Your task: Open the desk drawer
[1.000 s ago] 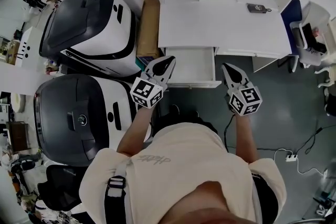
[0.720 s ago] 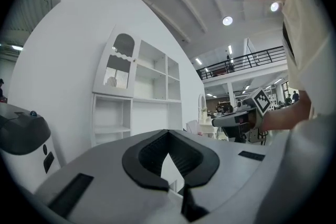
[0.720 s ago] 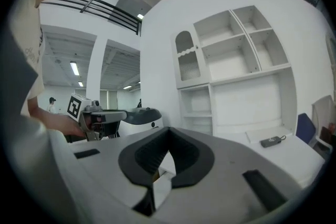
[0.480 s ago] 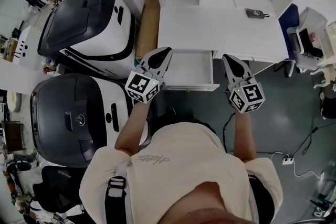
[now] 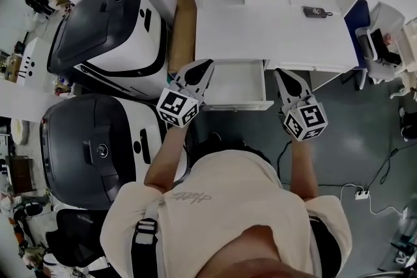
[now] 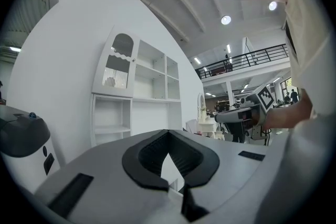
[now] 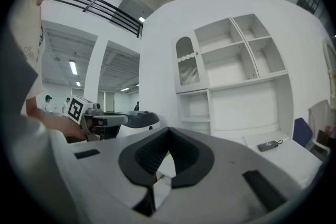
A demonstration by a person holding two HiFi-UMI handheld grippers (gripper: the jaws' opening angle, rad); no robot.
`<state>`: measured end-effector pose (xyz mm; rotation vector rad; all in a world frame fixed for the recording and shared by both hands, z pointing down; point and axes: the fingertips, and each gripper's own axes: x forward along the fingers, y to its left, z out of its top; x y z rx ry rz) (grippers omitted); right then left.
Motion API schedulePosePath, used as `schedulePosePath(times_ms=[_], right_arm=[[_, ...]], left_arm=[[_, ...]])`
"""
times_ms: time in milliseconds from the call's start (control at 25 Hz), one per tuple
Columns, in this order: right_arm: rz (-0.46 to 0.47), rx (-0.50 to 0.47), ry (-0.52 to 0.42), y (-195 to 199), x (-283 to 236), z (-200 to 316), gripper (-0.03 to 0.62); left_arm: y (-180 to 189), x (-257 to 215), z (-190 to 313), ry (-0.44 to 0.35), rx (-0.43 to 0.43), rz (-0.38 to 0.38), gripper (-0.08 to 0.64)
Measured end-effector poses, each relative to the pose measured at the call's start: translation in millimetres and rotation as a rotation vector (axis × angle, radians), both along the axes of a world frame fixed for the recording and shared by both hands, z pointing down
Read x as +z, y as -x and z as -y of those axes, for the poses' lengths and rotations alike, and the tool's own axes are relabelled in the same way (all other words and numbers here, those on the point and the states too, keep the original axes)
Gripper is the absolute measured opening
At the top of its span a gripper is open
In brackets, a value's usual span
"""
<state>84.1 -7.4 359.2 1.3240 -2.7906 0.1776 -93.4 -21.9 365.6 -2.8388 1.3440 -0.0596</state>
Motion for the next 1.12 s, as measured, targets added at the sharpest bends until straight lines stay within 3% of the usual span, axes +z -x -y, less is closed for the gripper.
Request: schedulePosePath(times_ms=[400, 1120], right_arm=[[0.015, 0.011, -0.023, -1, -5, -7, -0.006], [0.009, 0.011, -0.03, 5, -10, -11, -0.008]], left_arm=[[3, 11, -4, 0.029, 0.005, 0.002, 0.0], [7, 6, -8, 0.013, 0.014, -0.007, 0.0]])
